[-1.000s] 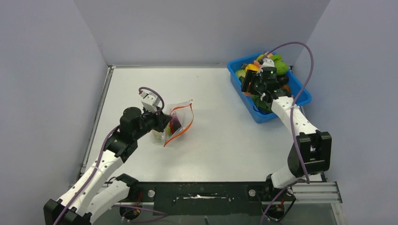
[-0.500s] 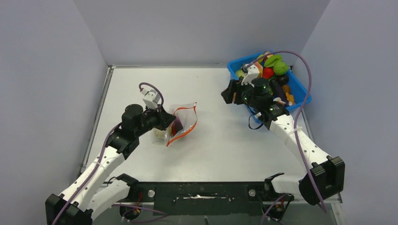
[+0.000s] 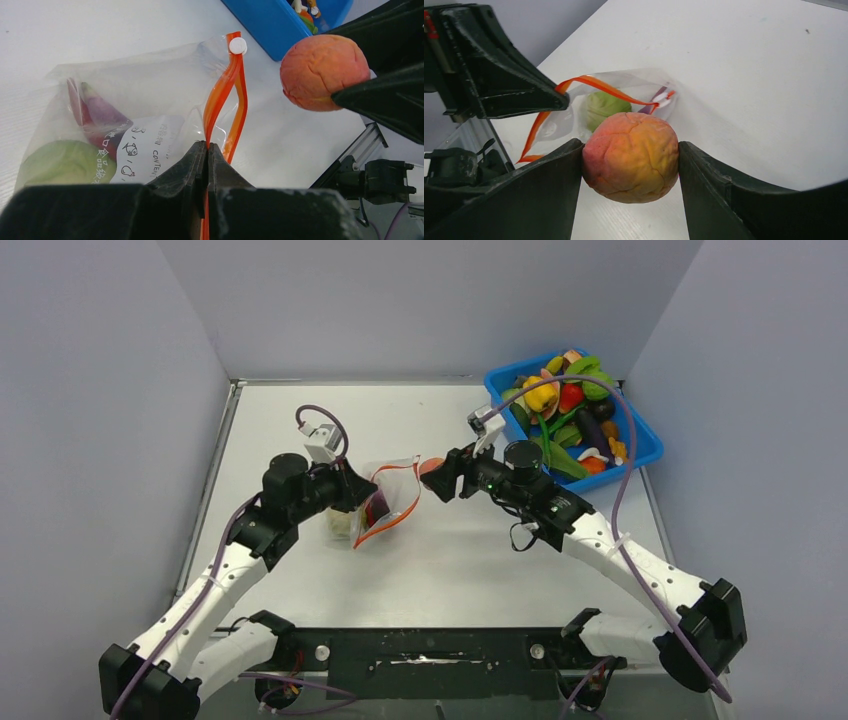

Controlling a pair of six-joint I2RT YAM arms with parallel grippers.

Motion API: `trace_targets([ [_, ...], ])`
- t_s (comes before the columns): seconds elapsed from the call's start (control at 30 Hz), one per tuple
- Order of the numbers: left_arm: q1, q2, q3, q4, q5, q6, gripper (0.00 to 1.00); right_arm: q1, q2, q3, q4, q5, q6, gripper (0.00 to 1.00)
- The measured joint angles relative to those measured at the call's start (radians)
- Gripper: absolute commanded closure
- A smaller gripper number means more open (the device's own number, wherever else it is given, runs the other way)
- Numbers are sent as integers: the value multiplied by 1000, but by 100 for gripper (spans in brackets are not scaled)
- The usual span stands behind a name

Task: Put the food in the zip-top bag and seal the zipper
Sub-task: Place the fake fruit in the zipper food storage bag.

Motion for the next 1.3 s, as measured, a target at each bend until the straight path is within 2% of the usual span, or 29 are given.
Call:
trace_targets([
  [0.23, 0, 0, 7, -14, 0, -14, 100, 111, 25, -6, 94, 16, -1, 44],
  [0.47, 0, 0, 11, -24, 0, -32, 100, 179, 142, -6, 169, 61, -27, 44],
  [0.97, 0, -17, 16, -25, -1, -35, 100, 199, 302, -6, 290, 126, -97, 38],
  [1.3, 0, -31, 16, -24, -10, -35, 100, 199, 367, -5, 327, 121, -97, 23],
])
